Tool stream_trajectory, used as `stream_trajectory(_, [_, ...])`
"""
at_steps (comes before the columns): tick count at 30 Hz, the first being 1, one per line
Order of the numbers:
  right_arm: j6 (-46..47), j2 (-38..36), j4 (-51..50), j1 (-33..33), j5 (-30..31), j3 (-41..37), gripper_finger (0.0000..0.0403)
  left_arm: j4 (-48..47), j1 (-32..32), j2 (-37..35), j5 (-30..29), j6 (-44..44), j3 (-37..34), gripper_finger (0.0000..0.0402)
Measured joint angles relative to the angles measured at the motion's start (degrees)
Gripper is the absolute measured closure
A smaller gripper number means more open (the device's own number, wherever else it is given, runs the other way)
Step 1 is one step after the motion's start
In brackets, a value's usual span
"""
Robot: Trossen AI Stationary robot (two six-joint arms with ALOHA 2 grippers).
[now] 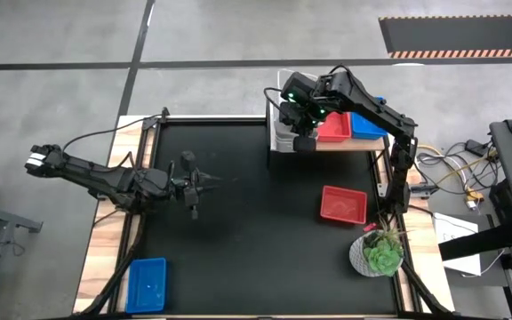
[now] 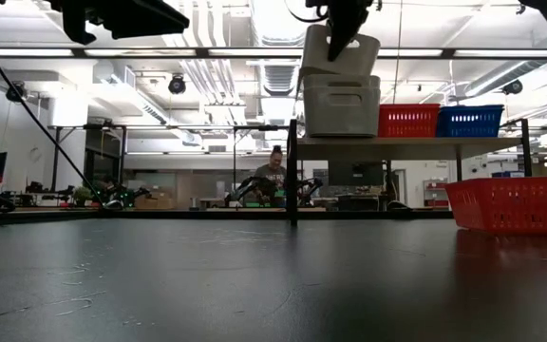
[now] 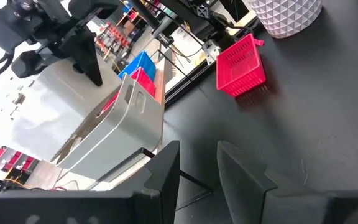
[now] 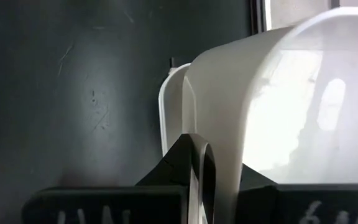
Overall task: Stack baskets on shelf by color
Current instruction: Stack the gray bin on top of the gray bins on the shelf, then stack the red bin on top of the red bins on the shelf
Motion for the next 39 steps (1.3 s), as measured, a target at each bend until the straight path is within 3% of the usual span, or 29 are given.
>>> stream_trajectory(16, [0.47,0.00,2.21,0.00,0.47,-6.18,0.0389,0.66,-0.01,0.02,-0.01,0.00,0.00,0.0309])
stream_trajectory(31, [1.55,-0.13,-0.16,-0.02,0.49,-2.49,0.0274,2.03,-0.01,0.11,0.01,0.32,0.00,0.0309])
stream_trajectory(39, [2.76,-1.37,0.05,-0.02,0.50,1.43,0.0252,3.32,-0.02,0.20,0.01,0.26,0.01,0.0309])
